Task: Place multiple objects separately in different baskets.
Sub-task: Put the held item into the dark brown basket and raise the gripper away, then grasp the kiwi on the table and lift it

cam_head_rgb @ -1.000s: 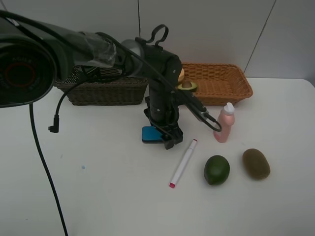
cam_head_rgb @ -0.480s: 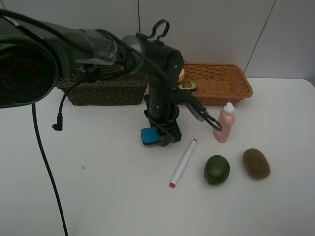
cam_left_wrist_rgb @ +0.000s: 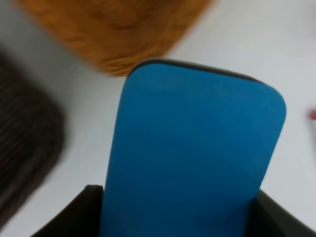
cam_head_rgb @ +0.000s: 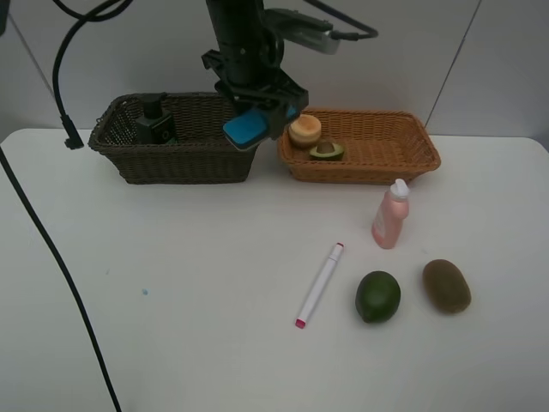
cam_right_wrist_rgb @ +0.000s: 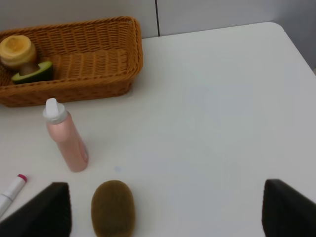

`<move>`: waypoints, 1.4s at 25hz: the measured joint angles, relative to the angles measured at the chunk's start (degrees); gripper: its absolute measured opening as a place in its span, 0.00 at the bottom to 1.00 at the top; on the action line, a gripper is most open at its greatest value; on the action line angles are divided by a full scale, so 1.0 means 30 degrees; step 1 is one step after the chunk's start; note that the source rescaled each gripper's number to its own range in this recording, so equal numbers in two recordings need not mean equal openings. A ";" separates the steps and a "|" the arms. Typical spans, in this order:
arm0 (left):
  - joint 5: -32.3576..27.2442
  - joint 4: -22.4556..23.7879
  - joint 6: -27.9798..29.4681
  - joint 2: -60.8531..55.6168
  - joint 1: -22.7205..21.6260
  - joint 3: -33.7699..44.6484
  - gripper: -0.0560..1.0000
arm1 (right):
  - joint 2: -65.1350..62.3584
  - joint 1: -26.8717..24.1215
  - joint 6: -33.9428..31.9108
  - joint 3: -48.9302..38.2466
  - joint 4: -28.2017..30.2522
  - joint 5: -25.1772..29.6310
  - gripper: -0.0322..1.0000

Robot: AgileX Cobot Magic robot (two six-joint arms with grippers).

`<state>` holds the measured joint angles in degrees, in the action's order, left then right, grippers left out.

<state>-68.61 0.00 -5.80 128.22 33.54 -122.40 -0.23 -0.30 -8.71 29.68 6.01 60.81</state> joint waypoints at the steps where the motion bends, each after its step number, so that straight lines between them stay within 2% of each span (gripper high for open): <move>1: 0.0000 0.0000 0.0157 0.0000 -0.0705 -0.0025 0.38 | 0.0000 0.0000 0.0000 0.0000 0.0000 0.0000 0.96; 4: 0.0110 0.0000 0.0395 0.0133 -0.2497 -0.0030 0.38 | 0.0000 0.0000 0.0000 0.0000 -0.0005 0.0000 0.96; 7: 0.1145 0.0100 0.0411 0.0455 -0.3724 -0.0030 0.38 | 0.0000 0.0000 0.0000 0.0000 -0.0005 0.0000 0.96; 13: 0.3812 0.0220 -0.0199 0.0900 -0.4459 -0.0030 0.38 | 0.0000 0.0000 0.0000 0.0000 -0.0005 0.0000 0.96; 14: 0.3978 0.0220 -0.0323 0.0955 -0.4459 -0.0030 0.41 | 0.0000 0.0000 0.0000 0.0000 -0.0005 0.0000 0.96; 16: 0.4131 0.0178 -0.0245 0.1109 -0.4422 -0.0030 0.65 | 0.0000 0.0000 0.0000 0.0000 -0.0005 0.0000 0.96; 18: 0.4097 0.0163 0.0112 0.1280 -0.4393 -0.0030 0.83 | 0.0000 0.0000 0.0000 0.0000 -0.0005 0.0000 0.96; 20: 0.4006 0.0294 0.0441 0.1409 -0.4393 -0.0030 0.89 | 0.0000 0.0000 0.0000 0.0000 -0.0005 0.0000 0.96; 25: 0.2422 0.0678 0.0756 0.1452 -0.4393 -0.0898 0.91 | 0.0000 0.0000 0.0000 0.0000 -0.0005 0.0000 0.96; 28: 0.0377 0.0718 0.1133 0.1452 -0.4393 -0.2175 0.91 | 0.0000 0.0000 0.0000 0.0000 -0.0005 0.0000 0.96; 31: -0.0031 0.0697 0.1779 0.1159 -0.4393 -0.2702 0.91 | 0.0000 0.0000 0.0000 0.0000 -0.0005 0.0000 0.96; 35: -0.0031 0.0891 0.2123 0.0003 -0.4455 -0.1767 0.91 | 0.0000 0.0000 0.0000 0.0000 -0.0005 0.0000 0.96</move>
<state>-68.70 2.67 0.57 128.22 20.17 -127.70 -0.23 -0.30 -8.71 29.68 6.00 60.81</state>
